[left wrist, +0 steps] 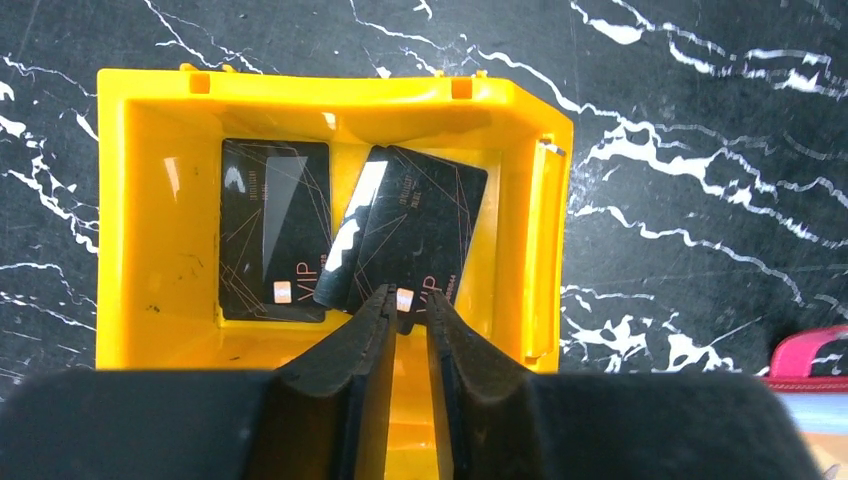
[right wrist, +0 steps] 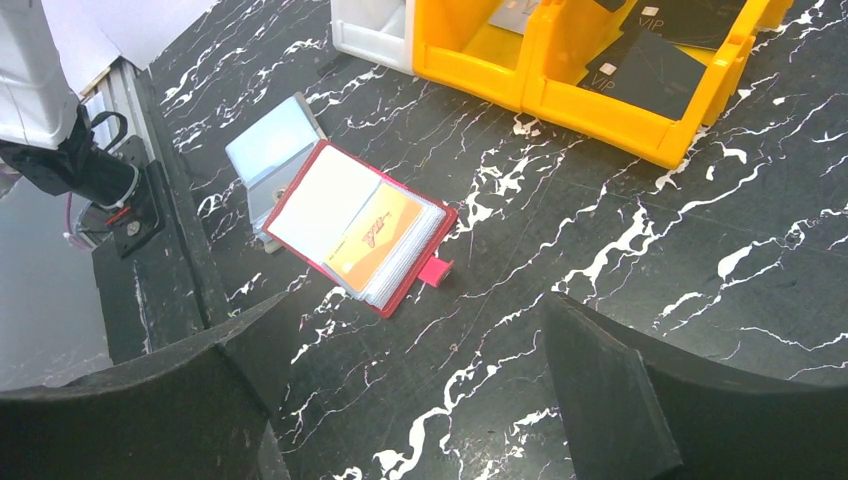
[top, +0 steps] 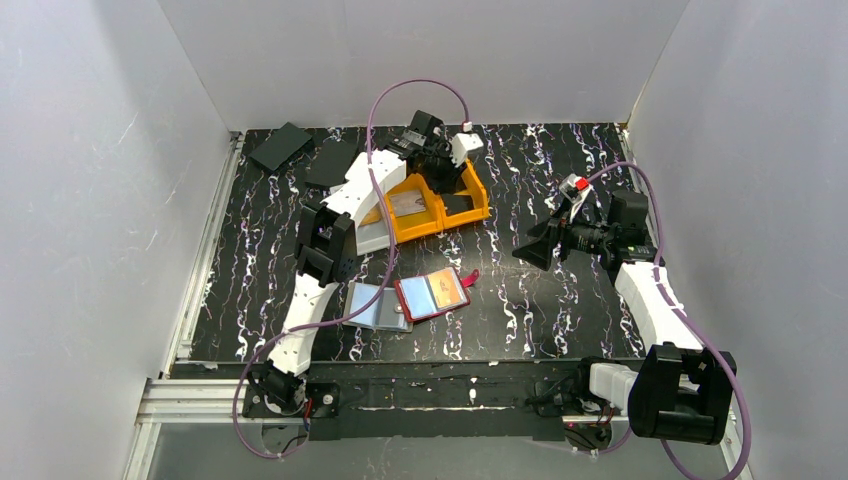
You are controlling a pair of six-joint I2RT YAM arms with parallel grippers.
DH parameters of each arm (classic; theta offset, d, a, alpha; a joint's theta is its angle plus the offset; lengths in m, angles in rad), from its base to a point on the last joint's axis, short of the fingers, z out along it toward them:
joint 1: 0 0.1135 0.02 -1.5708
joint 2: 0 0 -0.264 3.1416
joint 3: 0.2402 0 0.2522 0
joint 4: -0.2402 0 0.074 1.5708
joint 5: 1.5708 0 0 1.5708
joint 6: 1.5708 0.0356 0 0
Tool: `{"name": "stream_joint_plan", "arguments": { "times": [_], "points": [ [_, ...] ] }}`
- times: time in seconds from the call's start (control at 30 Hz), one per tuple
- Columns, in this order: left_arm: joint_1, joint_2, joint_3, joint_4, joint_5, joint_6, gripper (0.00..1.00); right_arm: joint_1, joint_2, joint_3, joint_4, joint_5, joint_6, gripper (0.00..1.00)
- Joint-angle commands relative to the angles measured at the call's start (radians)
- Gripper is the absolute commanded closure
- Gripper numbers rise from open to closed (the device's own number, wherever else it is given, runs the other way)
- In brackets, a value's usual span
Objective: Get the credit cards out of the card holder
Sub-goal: Place the credit card in the storage box, then remove the credit card from the card holder.
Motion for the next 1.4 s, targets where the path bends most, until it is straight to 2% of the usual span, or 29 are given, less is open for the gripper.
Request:
{"name": "stream_joint_plan", "arguments": {
  "times": [0.0,0.27,0.4,0.43,0.47,0.5,0.77,0.83,0.97,1.07,1.2,1.3,1.37],
  "points": [
    [-0.006,-0.085,-0.036,0.083,-0.004,-0.112,0.79,-0.008,-0.001,-0.009,0.044,-0.031,0.003,0.02],
    [-0.002,-0.491,-0.512,0.444,-0.017,-0.400,0.44,-0.009,0.003,-0.004,0.003,-0.038,-0.070,0.02],
    [0.025,-0.721,-0.810,0.608,0.016,-0.618,0.26,-0.012,-0.004,0.012,-0.064,0.008,-0.154,0.02],
    [0.037,-0.777,-0.881,0.663,0.045,-0.677,0.20,-0.014,-0.007,0.012,-0.068,0.016,-0.164,0.02],
    [0.049,-0.824,-0.937,0.700,0.064,-0.737,0.07,-0.016,-0.010,0.012,-0.074,0.022,-0.179,0.02],
    [0.058,-0.871,-0.986,0.700,0.073,-0.793,0.02,-0.017,-0.015,0.012,-0.081,0.030,-0.191,0.02],
    [0.110,-1.186,-1.338,0.708,0.165,-1.188,0.02,-0.060,-0.039,0.003,-0.127,0.043,-0.265,0.02],
    [0.110,-1.267,-1.438,0.711,0.171,-1.224,0.02,-0.071,-0.043,-0.004,-0.122,0.032,-0.268,0.02],
    [0.105,-1.495,-1.586,0.658,0.040,-1.215,0.02,-0.100,-0.046,-0.021,-0.113,-0.004,-0.268,0.02],
    [0.099,-1.632,-1.670,0.632,0.003,-1.236,0.02,-0.120,-0.045,-0.028,-0.109,-0.026,-0.267,0.02],
    [0.104,-1.809,-1.825,0.713,-0.012,-1.352,0.02,-0.132,-0.038,-0.032,-0.112,-0.038,-0.265,0.02],
    [0.104,-1.937,-1.931,0.725,-0.083,-1.467,0.02,-0.134,-0.032,-0.028,-0.131,-0.049,-0.279,0.02],
    [0.104,-1.988,-1.966,0.734,-0.057,-1.475,0.02,-0.135,-0.031,-0.022,-0.149,-0.052,-0.295,0.02]
  ]
}}
